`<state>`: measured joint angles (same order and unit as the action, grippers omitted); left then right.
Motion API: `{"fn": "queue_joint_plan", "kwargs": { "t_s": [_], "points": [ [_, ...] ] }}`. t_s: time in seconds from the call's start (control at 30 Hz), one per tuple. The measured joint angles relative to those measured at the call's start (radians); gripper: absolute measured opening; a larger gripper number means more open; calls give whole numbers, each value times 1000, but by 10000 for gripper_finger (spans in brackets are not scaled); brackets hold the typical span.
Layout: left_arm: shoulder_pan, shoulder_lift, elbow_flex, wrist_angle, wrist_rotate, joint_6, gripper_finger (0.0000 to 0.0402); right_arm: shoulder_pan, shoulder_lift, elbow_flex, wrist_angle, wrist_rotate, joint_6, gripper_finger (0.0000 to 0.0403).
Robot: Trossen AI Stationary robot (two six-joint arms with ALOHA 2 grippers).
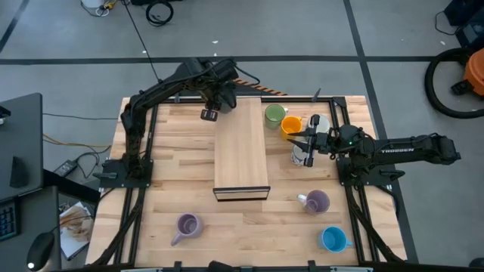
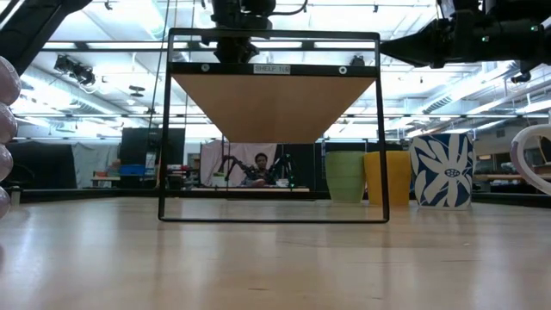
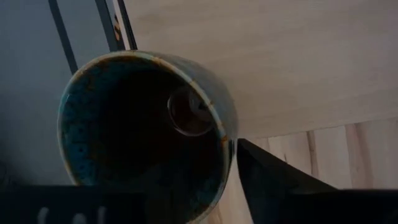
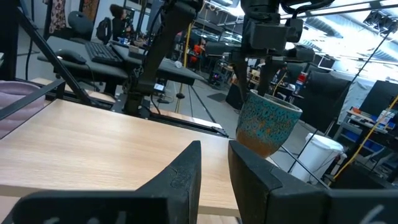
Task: Place coffee mugs
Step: Put the dark blue mug on the shelf, then put the purple mug on the shelf
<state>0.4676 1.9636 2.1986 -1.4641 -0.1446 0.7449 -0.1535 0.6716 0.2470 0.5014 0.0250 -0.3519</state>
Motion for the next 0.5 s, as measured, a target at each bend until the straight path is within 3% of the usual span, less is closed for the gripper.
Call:
{"fn": "queue_joint_plan", "kwargs": {
  "t_s": [0.23, 0.5],
  "points": [
    [-12, -10, 19, -7, -47, -26, 174, 0, 0, 0, -5, 0, -5, 87],
    [-71, -14, 135, -8, -47, -57, 180, 0, 0, 0, -14, 0, -7, 87]
  ]
}}
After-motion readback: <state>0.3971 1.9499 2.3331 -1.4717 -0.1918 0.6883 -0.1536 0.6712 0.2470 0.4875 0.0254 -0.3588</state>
